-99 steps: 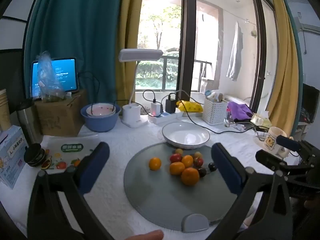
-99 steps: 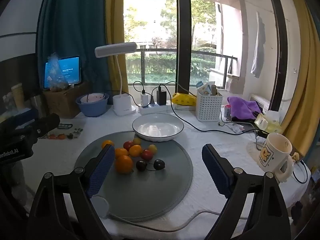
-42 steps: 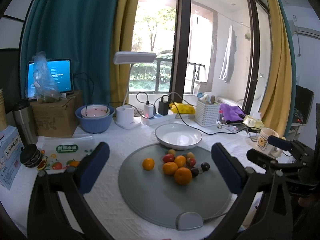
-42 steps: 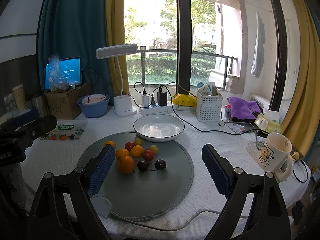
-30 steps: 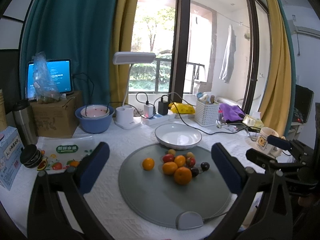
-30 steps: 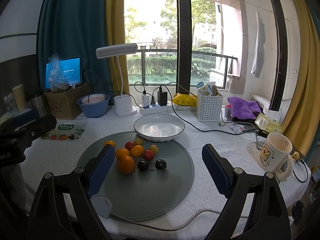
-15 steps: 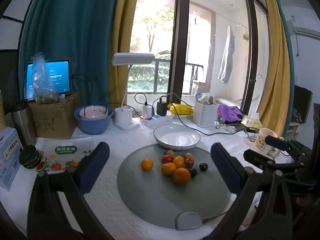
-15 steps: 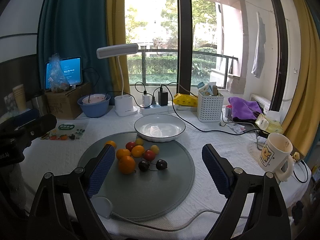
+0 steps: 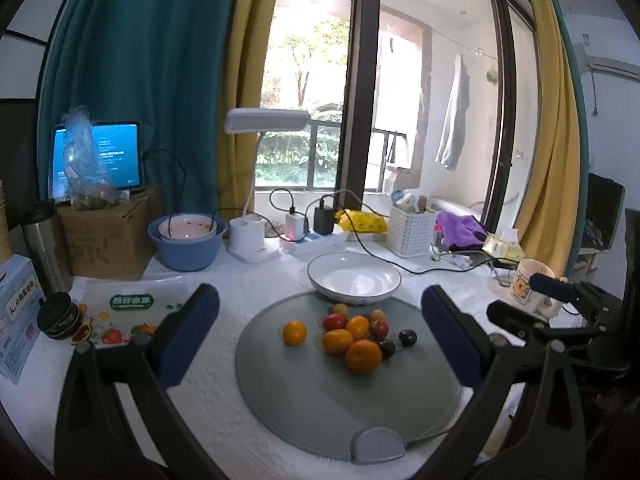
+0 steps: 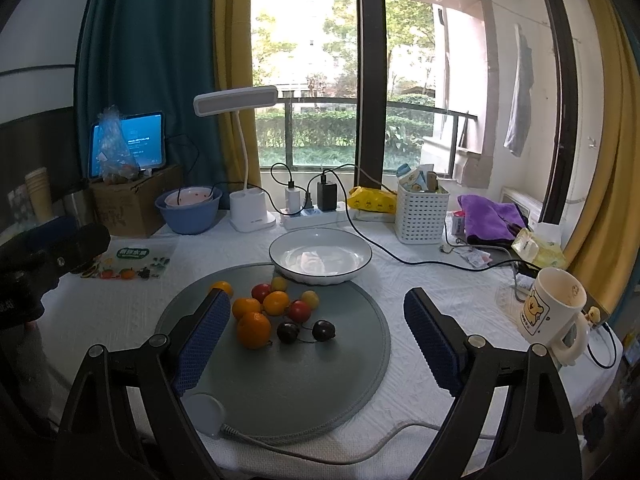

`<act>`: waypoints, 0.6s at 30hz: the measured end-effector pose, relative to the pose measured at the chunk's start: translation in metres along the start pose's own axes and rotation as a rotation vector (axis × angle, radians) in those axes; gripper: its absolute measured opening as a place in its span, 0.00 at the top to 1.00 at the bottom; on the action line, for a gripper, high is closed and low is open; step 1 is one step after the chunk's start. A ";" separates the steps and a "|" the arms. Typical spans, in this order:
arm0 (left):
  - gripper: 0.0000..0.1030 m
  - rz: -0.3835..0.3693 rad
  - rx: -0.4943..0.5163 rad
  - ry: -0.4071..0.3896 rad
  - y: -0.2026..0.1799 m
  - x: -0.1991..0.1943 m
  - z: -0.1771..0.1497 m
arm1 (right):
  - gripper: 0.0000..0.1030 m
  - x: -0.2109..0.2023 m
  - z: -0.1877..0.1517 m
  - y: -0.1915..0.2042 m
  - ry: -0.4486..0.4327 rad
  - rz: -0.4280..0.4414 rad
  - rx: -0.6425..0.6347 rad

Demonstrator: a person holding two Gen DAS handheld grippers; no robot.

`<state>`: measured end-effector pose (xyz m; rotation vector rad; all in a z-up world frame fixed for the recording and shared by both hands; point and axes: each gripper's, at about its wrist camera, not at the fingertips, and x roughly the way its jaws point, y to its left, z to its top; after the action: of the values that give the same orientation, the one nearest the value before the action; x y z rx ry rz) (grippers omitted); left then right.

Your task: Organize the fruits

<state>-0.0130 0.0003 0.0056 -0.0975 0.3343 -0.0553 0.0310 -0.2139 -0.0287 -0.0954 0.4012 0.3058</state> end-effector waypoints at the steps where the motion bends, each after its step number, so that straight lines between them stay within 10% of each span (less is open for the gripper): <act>1: 0.01 0.000 0.003 0.005 0.000 0.002 0.000 | 0.12 0.001 -0.001 -0.001 0.003 0.000 0.009; 18: 0.01 0.013 0.043 0.197 -0.002 0.087 -0.012 | 0.12 0.077 -0.017 -0.045 0.192 -0.003 0.059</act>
<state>0.0648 -0.0088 -0.0336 -0.0475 0.5298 -0.0595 0.1055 -0.2379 -0.0737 -0.0671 0.6000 0.2828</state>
